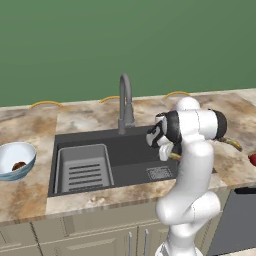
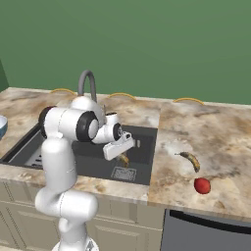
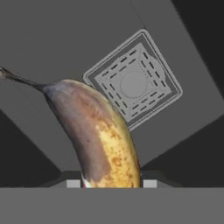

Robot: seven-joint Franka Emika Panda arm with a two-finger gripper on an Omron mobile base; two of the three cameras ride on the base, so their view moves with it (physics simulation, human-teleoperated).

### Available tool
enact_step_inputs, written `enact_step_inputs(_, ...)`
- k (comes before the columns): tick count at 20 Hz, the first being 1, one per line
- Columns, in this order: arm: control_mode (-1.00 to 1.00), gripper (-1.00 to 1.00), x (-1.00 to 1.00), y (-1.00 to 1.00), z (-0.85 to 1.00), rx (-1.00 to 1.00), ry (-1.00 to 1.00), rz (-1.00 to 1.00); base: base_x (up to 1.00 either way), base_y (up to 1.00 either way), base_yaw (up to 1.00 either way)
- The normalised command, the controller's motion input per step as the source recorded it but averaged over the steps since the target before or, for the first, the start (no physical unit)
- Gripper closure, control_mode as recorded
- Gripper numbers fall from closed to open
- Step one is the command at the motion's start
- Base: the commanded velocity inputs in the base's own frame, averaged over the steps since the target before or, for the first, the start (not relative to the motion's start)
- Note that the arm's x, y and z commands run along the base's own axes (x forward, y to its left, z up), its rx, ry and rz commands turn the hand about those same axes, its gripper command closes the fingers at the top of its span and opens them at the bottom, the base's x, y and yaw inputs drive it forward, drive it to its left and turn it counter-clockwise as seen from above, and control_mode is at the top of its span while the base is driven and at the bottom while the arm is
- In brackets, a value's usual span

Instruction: There is a mixed pile of frozen fruits and vegetables on the counter. Locate all the frozen vegetables and place the items in a bowl on the counter. Take all the frozen fruits and defrost them in a running sink.

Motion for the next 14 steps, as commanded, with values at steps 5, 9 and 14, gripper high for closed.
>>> enact_step_inputs(5,-1.0,1.0,0.33,0.33,-0.72,0.01,-0.12,0.14,0.0,0.0,0.0)
enact_step_inputs(9,-1.0,1.0,0.47,0.35,-0.71,0.04,-0.05,0.01,0.0,0.0,0.0)
enact_step_inputs(14,-1.0,1.0,0.34,0.33,-0.7,0.14,0.0,0.0,0.0,0.0,0.0)
